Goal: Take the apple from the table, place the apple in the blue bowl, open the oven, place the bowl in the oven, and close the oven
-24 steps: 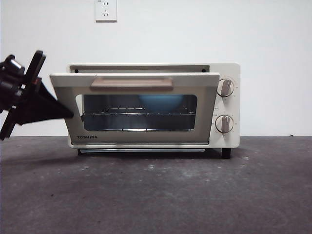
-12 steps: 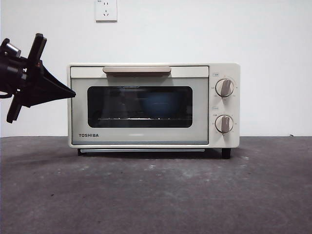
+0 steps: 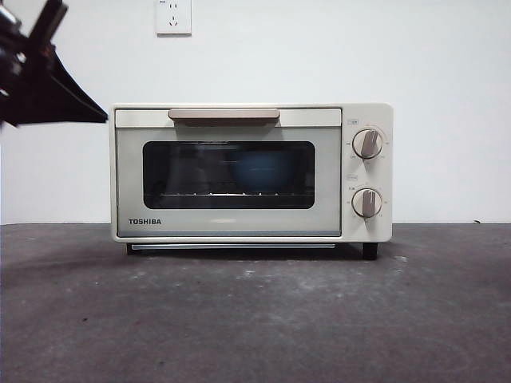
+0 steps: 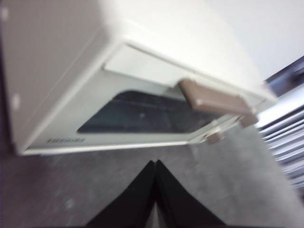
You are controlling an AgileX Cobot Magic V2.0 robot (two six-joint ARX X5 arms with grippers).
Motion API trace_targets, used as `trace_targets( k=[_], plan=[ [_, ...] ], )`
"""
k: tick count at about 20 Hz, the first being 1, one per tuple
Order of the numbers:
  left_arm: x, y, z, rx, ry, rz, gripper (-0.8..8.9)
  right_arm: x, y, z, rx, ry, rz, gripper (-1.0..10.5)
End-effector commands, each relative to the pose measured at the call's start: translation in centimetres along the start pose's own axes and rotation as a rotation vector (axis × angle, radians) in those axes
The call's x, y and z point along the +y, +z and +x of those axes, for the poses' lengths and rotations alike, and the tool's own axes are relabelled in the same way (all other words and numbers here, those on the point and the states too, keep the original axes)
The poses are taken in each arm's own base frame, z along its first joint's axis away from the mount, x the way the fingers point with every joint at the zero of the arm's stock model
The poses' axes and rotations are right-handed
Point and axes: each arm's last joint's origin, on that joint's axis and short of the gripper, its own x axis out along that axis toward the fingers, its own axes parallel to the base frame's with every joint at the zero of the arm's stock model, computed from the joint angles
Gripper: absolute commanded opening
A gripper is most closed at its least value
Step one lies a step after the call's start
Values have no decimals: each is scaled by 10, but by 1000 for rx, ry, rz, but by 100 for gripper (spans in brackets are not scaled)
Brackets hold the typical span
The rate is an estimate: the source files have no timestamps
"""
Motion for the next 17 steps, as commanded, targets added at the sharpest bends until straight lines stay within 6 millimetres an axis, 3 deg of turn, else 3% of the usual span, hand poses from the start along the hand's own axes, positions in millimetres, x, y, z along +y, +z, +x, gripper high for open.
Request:
trace_targets(
  k=[1, 10, 17],
  plan=[
    [-19, -2, -16, 5, 66, 156, 7, 2, -4, 14, -28, 57, -29, 136],
    [-70, -23, -68, -32, 252, 339, 7, -3, -36, 64, -230, 197, -57, 136],
    [-89, -33, -96, -88, 250, 385, 7, -6, -48, 75, -289, 199, -60, 118]
  ],
)
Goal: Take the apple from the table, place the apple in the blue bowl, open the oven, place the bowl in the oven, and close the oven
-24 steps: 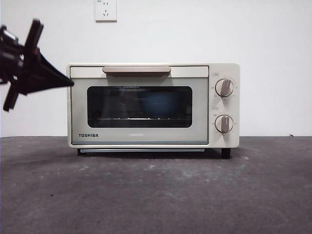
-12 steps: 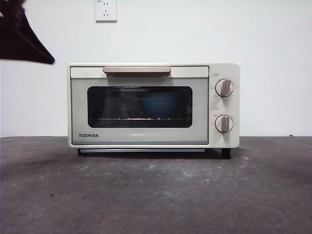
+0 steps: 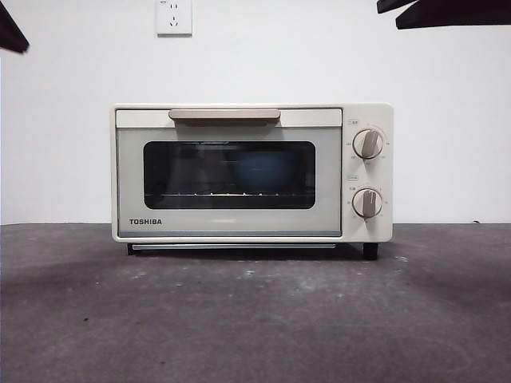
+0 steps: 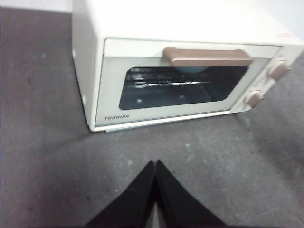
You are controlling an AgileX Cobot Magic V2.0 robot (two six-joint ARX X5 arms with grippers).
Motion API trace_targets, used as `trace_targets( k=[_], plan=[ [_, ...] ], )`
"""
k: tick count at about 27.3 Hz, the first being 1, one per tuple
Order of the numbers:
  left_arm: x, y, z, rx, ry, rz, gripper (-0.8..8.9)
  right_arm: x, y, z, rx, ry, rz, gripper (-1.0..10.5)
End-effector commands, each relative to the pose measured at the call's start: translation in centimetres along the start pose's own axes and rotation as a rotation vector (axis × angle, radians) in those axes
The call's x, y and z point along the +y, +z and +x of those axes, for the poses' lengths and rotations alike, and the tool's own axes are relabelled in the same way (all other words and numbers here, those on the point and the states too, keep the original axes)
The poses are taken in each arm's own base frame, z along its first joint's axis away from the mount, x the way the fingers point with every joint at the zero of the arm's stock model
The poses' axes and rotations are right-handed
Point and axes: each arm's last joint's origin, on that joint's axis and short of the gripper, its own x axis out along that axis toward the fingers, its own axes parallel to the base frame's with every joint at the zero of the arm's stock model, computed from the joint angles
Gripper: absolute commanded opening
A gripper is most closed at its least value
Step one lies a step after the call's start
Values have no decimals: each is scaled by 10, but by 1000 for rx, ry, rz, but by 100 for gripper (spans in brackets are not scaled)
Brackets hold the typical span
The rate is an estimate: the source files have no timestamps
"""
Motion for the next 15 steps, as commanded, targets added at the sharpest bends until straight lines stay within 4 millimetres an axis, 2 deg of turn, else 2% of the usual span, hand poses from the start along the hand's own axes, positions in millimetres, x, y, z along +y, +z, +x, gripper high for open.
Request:
trace_targets(
  k=[1, 4, 7, 15],
  plan=[
    [-3, 5, -8, -45, -8, 31, 7, 1, 1, 1, -11, 10, -17, 117],
    [-4, 6, -11, -60, -10, 33, 7, 1, 1, 1, -18, 11, -17, 96],
    [-4, 5, -11, -54, -9, 32, 7, 1, 1, 1, -17, 12, -17, 0],
    [-4, 5, -11, -49, -8, 23, 7, -1, 0, 1, -9, -43, -16, 6]
  ],
)
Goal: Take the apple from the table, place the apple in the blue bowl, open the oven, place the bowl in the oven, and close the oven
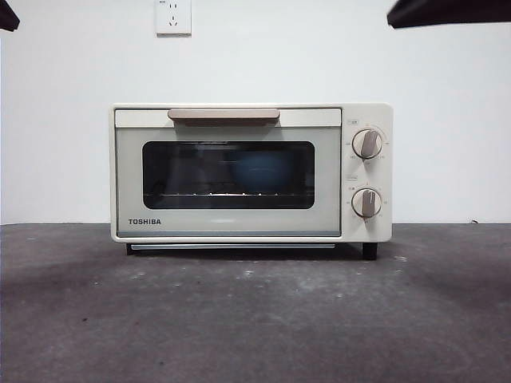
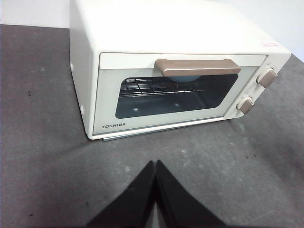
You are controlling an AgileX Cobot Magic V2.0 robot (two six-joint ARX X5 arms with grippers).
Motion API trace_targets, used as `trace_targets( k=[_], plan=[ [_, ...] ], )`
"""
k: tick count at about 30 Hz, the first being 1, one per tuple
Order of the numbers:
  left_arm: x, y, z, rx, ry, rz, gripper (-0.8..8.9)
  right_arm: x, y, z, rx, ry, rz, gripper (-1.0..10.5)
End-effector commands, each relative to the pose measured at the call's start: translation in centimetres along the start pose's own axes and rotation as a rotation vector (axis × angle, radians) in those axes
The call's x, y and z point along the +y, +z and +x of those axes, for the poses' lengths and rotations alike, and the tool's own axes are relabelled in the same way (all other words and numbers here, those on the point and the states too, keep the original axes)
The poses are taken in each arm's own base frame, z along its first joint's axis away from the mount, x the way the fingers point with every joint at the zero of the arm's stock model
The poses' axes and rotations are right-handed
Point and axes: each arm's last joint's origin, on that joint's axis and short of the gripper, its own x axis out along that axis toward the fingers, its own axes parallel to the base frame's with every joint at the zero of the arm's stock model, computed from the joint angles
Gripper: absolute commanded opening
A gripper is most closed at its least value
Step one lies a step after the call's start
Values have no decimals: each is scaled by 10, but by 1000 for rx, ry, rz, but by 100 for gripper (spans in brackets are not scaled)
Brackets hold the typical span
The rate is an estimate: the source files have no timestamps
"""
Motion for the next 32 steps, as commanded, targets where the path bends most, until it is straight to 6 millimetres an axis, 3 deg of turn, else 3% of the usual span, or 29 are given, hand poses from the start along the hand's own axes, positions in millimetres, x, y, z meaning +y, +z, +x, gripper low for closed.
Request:
trace_targets(
  k=[1, 16, 19, 25, 32],
  plan=[
    [-1, 5, -1, -18, -1, 12, 7, 1, 2, 1, -21, -15, -11, 6],
    [-1, 5, -1, -18, -1, 14, 7, 2, 9, 0, -94, 0, -13, 5],
    [-1, 5, -1, -21, 3, 104, 7, 2, 9, 0, -95, 0, -13, 6],
    [12, 7, -17, -134, 209, 176, 7, 2, 9, 0, -95, 0, -13, 5],
    [32, -26, -32, -368, 384, 190, 7, 2, 9, 0, -95, 1, -13, 5]
  ],
)
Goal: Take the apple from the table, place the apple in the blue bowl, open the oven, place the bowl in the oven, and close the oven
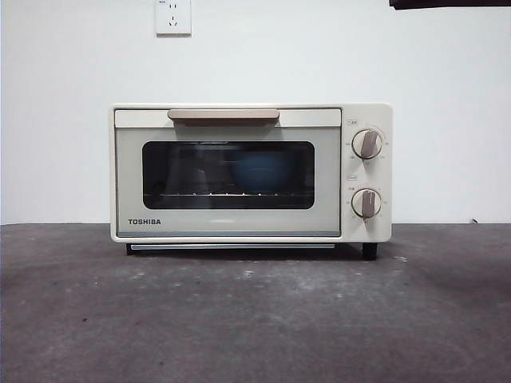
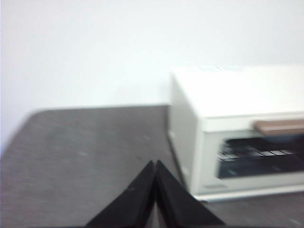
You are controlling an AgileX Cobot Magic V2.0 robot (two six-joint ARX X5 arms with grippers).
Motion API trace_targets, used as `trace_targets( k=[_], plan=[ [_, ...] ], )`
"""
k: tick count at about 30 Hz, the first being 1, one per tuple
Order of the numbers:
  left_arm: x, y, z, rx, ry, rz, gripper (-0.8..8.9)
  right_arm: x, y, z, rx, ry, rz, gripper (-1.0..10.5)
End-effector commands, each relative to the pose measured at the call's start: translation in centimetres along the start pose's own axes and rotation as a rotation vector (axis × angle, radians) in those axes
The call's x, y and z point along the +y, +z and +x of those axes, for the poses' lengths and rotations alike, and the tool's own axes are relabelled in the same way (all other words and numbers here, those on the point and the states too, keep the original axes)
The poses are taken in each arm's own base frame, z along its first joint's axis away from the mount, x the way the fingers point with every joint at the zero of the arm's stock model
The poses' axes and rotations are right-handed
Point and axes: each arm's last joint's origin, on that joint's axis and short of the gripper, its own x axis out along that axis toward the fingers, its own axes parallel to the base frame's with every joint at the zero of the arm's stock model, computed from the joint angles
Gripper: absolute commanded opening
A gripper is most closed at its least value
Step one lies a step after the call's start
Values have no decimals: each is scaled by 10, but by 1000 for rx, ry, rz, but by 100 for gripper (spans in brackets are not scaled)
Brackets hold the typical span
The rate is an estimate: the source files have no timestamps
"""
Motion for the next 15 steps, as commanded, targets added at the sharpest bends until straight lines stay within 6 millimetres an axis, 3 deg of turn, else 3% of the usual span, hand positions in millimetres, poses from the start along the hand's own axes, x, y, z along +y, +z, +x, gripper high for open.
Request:
trace_targets(
  k=[1, 9, 15],
  plan=[
    [4, -16, -5, -59, 50, 20, 8, 1, 1, 0, -10, 5, -10, 6],
    [8, -81, -9, -55, 100, 13, 7, 1, 1, 0, -10, 5, -10, 5],
    [8, -116, -6, -2, 101, -3, 7, 1, 1, 0, -10, 5, -10, 5]
  ],
)
